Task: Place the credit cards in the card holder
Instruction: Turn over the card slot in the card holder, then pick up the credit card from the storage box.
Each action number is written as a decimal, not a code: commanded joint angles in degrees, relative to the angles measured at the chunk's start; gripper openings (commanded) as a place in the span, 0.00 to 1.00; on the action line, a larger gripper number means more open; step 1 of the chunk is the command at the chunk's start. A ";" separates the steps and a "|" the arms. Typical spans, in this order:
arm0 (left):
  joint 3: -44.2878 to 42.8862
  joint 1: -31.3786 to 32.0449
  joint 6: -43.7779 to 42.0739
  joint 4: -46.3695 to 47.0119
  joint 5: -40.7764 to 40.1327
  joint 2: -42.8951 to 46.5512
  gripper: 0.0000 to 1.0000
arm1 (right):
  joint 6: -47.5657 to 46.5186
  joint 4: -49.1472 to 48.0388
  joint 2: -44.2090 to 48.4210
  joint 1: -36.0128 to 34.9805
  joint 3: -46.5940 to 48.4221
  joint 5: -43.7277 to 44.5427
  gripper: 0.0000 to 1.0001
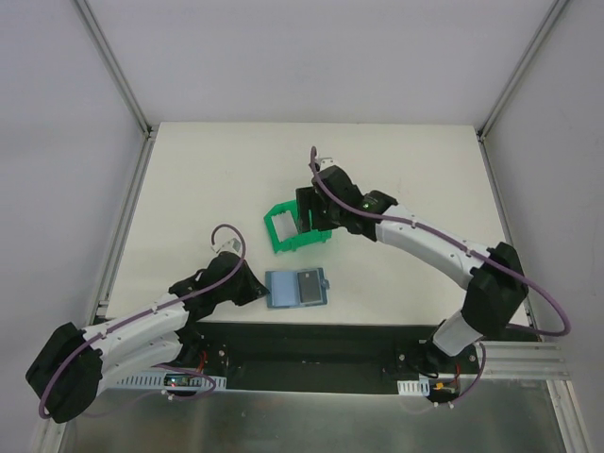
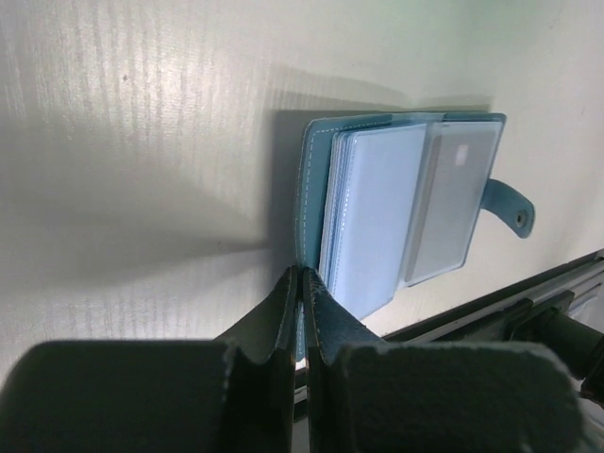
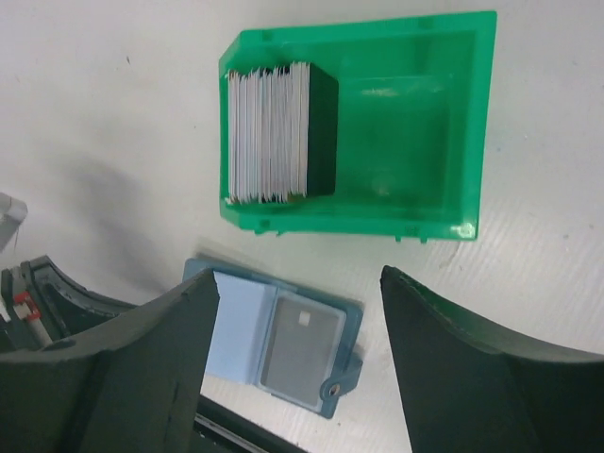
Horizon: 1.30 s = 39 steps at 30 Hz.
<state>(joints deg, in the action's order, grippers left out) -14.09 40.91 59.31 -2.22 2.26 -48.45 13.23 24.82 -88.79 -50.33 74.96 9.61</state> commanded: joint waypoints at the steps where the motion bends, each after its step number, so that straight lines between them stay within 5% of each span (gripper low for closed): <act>1: -1.12 0.14 0.72 0.37 -1.91 -2.44 0.00 | -3.56 -1.70 -6.56 3.03 5.54 -8.98 0.74; 13: -1.29 -0.12 1.69 0.46 -3.58 -2.27 0.00 | -3.48 -1.44 -21.76 6.47 17.67 -17.51 0.77; 39: -1.82 -0.39 -0.51 0.46 -2.35 -1.56 0.00 | 1.00 -6.54 -30.91 9.46 19.08 -29.64 0.82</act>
<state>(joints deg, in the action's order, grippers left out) -14.11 40.82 60.03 -1.96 0.89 -49.47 12.80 19.75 -119.15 -41.36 91.81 -17.17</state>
